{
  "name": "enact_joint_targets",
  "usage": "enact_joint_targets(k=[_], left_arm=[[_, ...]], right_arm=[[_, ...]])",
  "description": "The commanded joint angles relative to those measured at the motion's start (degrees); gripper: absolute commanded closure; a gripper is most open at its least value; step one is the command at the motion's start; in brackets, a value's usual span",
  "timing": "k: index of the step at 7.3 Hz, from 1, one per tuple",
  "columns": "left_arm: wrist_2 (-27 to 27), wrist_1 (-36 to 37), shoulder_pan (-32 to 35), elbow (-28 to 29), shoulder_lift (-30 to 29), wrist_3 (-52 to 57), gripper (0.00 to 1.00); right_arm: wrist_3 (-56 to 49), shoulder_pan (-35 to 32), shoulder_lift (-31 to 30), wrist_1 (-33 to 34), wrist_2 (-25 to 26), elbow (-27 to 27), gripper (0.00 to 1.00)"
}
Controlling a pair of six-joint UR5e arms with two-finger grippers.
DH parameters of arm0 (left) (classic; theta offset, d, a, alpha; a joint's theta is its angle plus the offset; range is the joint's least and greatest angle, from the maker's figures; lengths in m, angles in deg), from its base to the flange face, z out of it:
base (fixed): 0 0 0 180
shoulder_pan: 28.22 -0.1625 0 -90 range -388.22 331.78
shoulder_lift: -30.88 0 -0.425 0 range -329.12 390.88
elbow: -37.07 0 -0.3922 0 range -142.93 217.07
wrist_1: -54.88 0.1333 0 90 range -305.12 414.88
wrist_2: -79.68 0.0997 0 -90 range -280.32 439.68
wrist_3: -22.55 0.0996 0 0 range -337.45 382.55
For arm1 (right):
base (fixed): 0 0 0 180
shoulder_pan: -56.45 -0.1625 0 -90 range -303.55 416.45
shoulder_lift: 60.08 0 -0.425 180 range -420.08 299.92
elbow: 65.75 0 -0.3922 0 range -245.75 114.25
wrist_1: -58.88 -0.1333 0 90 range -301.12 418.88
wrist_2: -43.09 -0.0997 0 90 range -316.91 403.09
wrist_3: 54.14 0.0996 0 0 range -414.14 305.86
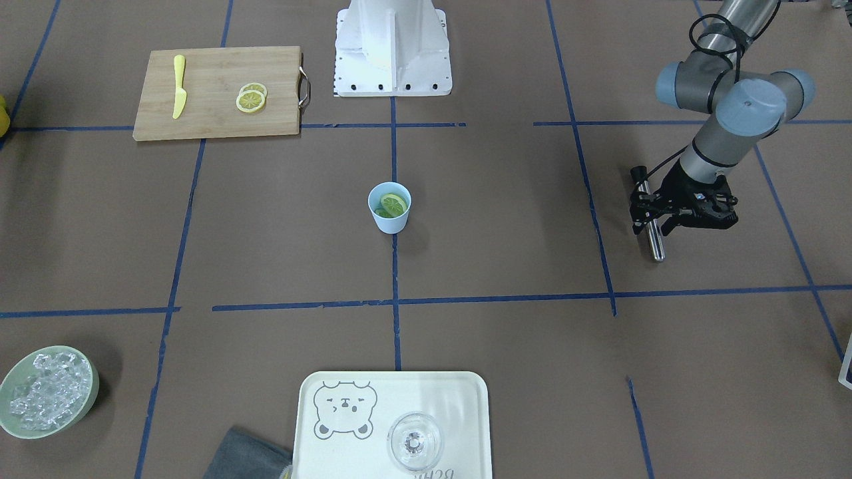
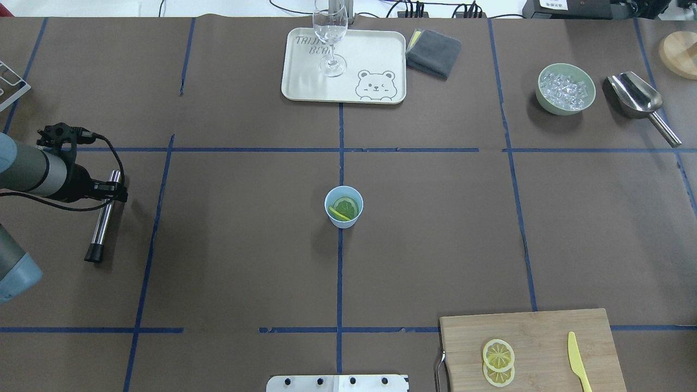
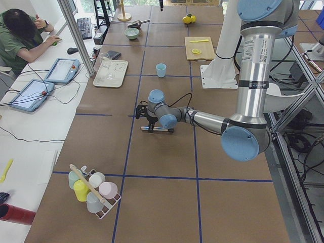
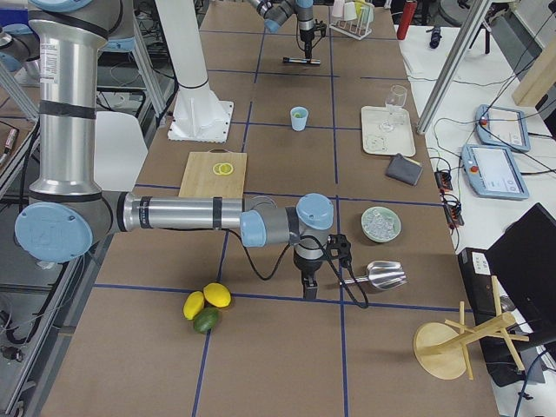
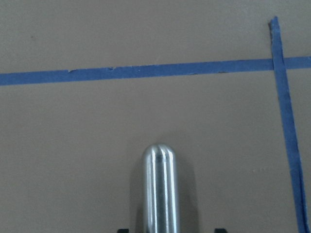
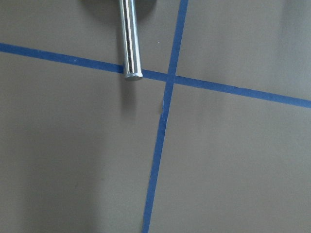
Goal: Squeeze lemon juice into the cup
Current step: 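Move the left gripper down over the steel muddler rod, then close the left gripper on the steel muddler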
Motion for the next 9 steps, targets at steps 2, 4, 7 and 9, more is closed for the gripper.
enact_joint_targets(k=[2, 4, 7, 9], left_arm=[[1.3, 0.0, -0.1, 0.3, -0.1, 0.0, 0.85], [1.2, 0.0, 0.0, -0.9, -0.1, 0.1, 1.0], [1.3, -0.2, 0.2, -4.8, -0.1, 5.7, 1.0], [3.6, -2.3, 2.6, -5.9, -5.8, 17.5, 1.0]], right_arm=[[0.0, -0.3, 0.1, 0.0, 0.0, -0.1, 0.0], [0.1, -0.4, 0.1, 0.0, 0.0, -0.1, 0.0], [0.1, -0.4, 0.3, 0.1, 0.0, 0.0, 0.0], [0.1, -0.8, 0.5, 0.0, 0.0, -0.2, 0.0]])
